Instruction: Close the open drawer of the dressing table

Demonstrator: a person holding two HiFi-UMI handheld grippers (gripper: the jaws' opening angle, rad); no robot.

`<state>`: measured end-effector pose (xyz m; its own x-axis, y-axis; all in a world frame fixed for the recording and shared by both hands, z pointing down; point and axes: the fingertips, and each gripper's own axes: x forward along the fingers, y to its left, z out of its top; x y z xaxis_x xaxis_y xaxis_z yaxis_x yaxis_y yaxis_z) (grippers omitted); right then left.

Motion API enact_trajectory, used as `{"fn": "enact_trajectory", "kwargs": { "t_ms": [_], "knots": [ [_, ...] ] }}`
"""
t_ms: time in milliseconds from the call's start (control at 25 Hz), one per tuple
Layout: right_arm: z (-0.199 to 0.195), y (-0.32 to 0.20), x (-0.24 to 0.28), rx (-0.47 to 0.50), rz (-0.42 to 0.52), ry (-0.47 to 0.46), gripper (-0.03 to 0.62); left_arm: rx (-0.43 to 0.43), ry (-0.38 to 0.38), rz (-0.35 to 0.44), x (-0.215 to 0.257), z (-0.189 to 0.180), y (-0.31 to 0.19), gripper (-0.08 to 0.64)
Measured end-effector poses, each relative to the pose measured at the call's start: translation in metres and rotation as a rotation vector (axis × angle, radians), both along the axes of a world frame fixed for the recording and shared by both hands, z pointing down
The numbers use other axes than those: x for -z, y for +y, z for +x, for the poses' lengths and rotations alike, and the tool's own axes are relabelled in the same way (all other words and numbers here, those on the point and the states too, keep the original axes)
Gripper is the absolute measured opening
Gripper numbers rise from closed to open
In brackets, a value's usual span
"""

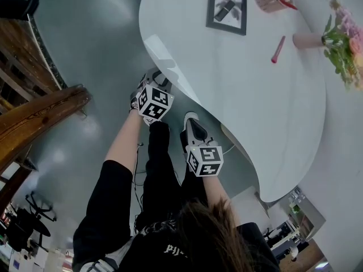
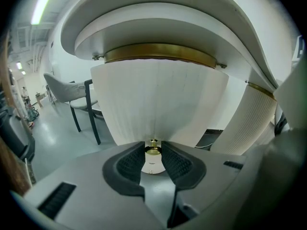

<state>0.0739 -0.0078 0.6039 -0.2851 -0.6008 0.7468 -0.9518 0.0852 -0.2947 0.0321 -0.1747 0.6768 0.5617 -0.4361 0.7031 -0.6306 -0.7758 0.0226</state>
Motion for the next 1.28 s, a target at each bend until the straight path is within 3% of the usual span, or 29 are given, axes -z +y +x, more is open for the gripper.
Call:
{"fn": "enact_trajectory", "kwargs": {
  "t_ms": [1280],
  "knots": [
    [0.005, -0.039, 0.008, -0.048, 0.029, 0.021, 0.026, 0.005, 0.052, 0.033, -0.002, 0.025, -0.017, 0.118]
  ]
}}
